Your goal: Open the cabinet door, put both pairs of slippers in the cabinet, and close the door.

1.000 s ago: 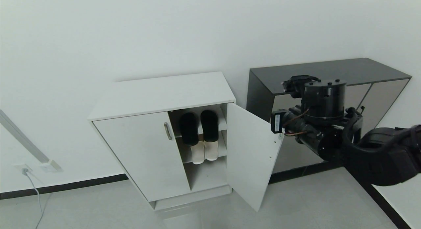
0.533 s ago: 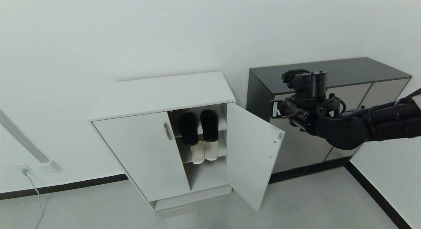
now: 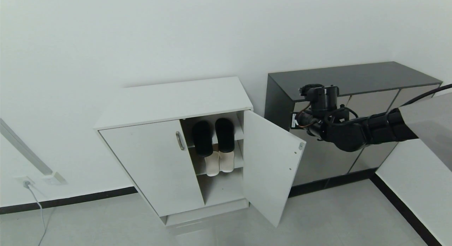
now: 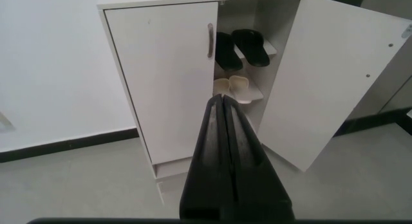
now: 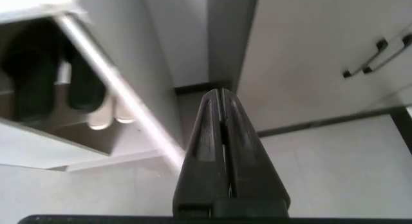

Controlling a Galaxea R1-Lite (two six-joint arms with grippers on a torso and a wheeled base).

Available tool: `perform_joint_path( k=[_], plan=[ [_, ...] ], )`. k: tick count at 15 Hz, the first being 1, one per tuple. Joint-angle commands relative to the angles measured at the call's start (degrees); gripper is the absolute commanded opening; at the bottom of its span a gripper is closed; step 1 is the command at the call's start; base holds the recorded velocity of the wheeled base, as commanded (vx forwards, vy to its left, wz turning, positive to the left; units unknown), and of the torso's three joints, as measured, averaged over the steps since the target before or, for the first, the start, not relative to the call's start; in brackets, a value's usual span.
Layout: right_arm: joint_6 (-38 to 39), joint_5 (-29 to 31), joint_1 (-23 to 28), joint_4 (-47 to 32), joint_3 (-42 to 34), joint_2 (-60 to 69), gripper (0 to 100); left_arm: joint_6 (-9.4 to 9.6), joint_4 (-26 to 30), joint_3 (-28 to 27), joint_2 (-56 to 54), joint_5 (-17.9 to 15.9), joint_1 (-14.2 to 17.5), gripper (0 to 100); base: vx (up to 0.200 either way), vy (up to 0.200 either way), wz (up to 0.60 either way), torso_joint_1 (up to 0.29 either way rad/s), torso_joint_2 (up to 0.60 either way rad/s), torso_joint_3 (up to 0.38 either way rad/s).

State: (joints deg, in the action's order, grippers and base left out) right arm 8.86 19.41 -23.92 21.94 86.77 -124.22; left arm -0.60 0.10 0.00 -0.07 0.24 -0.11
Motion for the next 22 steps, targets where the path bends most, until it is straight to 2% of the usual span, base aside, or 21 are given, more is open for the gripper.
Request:
perform_joint_path(
  k=[1, 16, 22],
  plan=[
    [0.0, 0.0, 0.8, -0.5, 2.0, -3.1, 0, -0.02, 0.0, 0.0, 0.1, -0.1, 0.0, 0, 0.000, 0.000, 0.00, 0.000, 0.00, 0.000],
    [2.9, 0.0, -0.9, -3.0, 0.8, -4.6, 0, -0.11, 0.0, 0.0, 0.1, 0.0, 0.0, 0, 0.000, 0.000, 0.00, 0.000, 0.00, 0.000],
    [4.7, 0.0, -6.8, -2.6, -7.8, 1.0, 0, -0.11, 0.0, 0.0, 0.1, 0.0, 0.0, 0, 0.000, 0.000, 0.00, 0.000, 0.00, 0.000]
  ],
)
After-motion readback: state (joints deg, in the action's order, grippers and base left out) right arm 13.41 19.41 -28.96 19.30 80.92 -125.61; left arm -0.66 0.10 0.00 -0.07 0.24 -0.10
